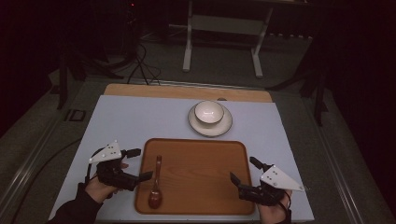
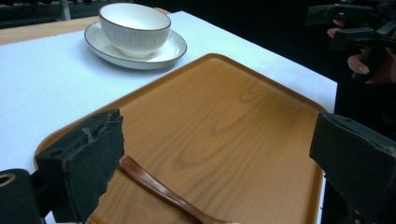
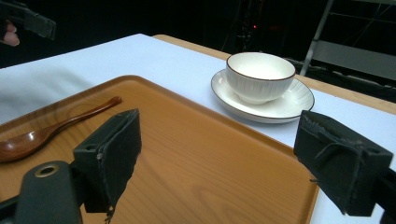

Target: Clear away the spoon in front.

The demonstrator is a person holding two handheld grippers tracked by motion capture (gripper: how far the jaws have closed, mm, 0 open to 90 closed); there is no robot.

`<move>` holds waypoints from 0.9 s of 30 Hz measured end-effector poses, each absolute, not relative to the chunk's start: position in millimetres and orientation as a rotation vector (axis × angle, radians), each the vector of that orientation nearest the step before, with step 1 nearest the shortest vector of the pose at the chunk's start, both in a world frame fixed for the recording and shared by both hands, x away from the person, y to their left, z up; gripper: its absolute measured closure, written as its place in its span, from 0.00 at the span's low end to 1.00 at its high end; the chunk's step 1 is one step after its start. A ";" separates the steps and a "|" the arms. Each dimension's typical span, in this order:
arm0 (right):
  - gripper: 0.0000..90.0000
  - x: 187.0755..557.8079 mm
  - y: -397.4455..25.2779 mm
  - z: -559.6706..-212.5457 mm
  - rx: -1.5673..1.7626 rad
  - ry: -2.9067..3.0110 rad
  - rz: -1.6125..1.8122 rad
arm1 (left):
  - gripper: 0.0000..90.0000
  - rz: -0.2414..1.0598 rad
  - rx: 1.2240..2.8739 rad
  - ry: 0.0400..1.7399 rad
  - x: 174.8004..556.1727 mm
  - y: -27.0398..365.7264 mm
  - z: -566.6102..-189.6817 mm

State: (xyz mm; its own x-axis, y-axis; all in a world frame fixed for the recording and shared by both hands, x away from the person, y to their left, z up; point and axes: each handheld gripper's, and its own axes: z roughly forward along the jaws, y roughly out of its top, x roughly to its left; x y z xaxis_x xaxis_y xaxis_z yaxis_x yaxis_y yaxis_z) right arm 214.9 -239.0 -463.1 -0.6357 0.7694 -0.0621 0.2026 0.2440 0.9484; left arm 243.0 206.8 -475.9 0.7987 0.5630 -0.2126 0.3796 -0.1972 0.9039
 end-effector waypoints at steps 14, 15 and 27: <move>0.17 217.3 -239.3 -466.0 0.893 2.003 1.396 | 0.03 0.276 1.829 0.737 238.2 204.4 -496.7; 0.17 217.4 -239.3 -466.5 0.896 2.005 1.395 | 0.03 0.287 1.828 0.738 238.9 203.8 -497.9; 0.17 218.9 -240.3 -470.0 0.910 2.012 1.379 | 0.03 0.322 1.881 0.710 239.3 197.1 -509.4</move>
